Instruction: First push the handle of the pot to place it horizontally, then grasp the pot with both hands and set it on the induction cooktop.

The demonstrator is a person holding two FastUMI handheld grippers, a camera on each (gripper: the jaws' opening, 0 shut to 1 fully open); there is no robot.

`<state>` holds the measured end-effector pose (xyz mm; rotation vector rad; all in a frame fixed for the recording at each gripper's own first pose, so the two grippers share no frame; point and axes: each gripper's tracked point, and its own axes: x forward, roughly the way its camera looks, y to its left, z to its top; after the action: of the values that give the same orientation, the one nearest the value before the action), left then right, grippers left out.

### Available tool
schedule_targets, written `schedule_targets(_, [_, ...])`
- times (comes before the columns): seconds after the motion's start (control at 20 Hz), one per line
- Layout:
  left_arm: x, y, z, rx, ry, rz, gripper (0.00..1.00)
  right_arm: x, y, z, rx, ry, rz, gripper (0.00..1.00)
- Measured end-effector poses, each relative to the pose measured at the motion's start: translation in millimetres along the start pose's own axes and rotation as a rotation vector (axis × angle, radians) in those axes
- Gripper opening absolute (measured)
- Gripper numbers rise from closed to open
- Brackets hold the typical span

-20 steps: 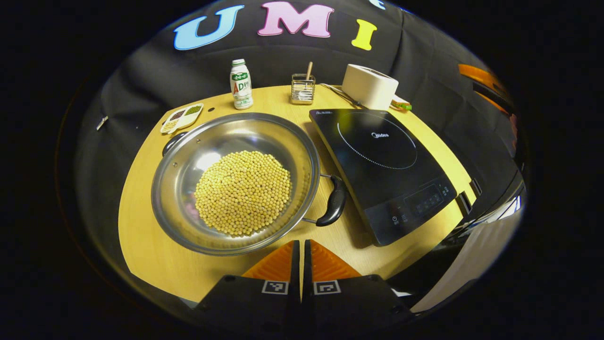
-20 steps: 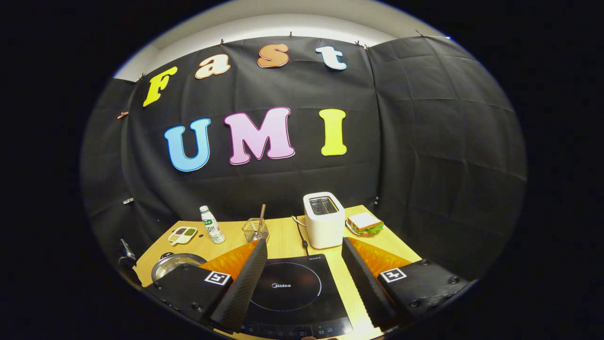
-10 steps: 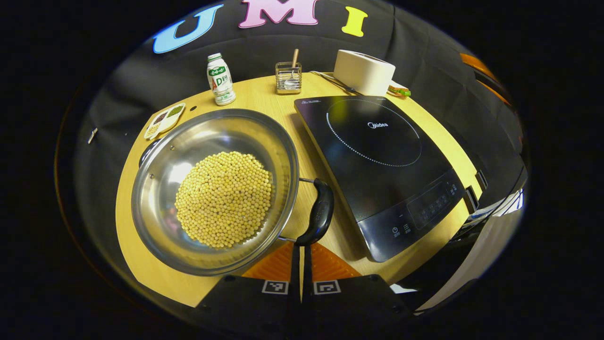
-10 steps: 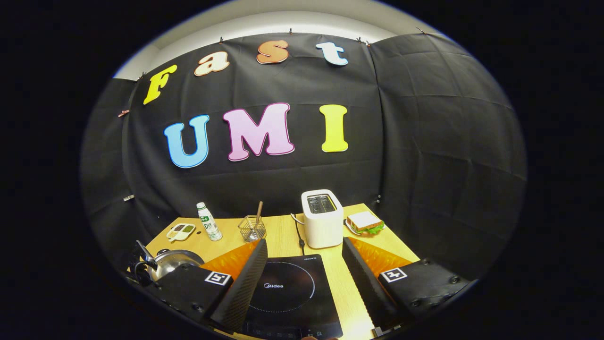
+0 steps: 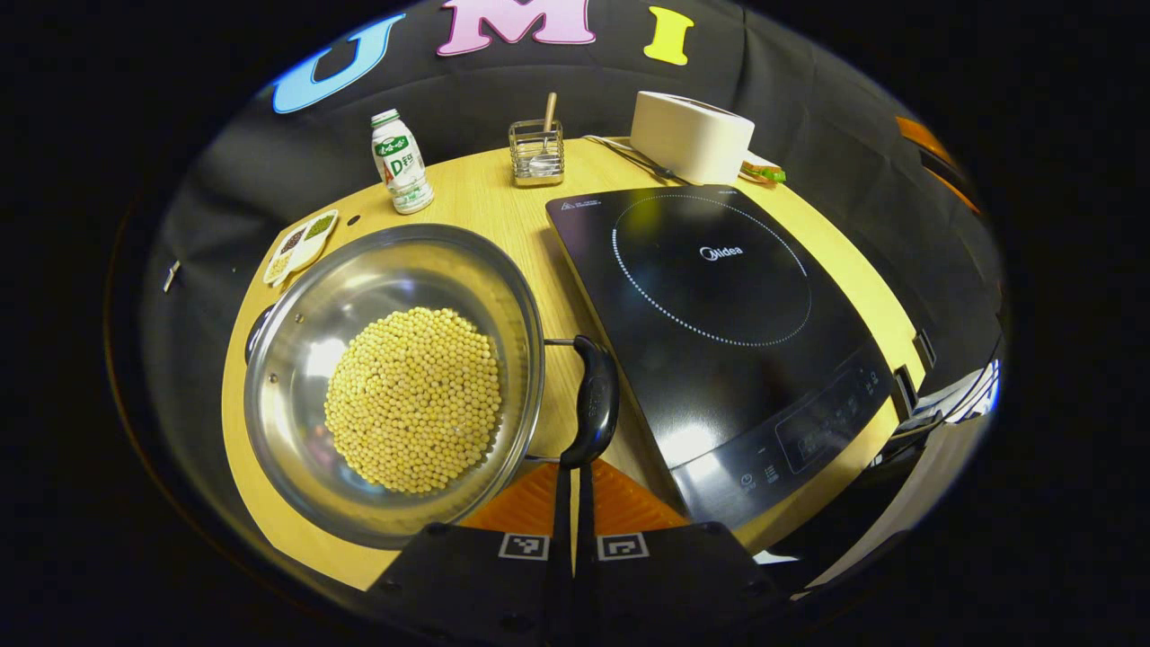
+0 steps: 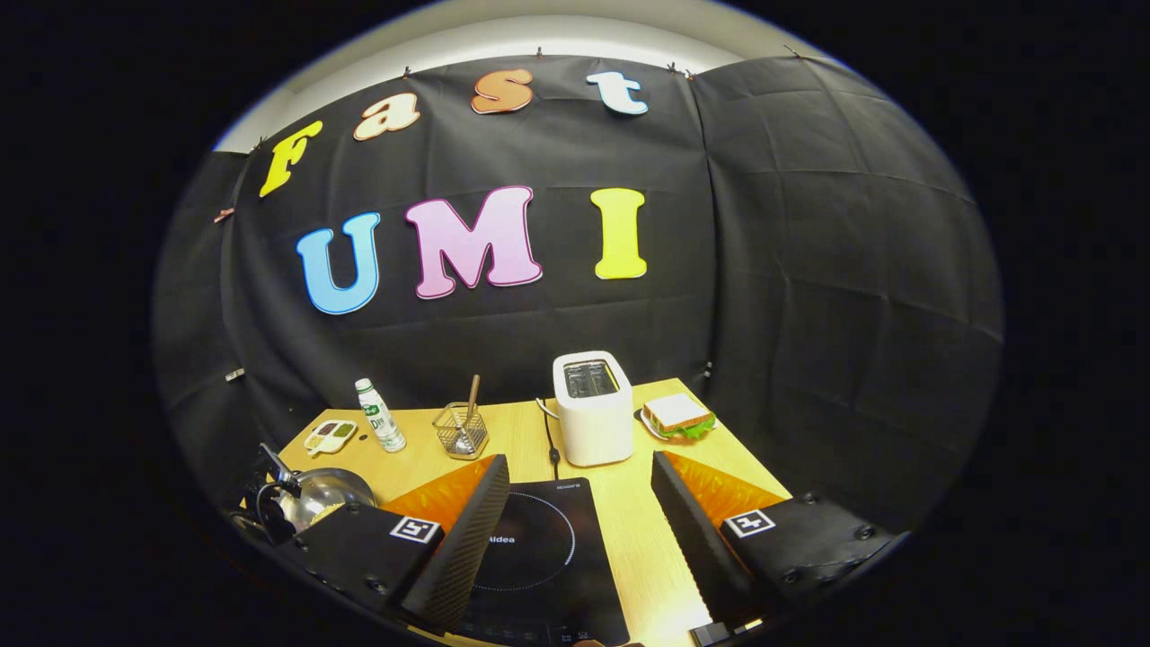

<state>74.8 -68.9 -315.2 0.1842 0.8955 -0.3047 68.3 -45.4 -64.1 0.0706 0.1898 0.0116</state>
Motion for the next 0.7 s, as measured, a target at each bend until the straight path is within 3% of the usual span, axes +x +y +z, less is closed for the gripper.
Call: schedule_targets(0.7, [29,2,51,-0.062,-0.034,-0.001,0.05,6,-24,-7,-0.019,0.024,-0.019,0.99])
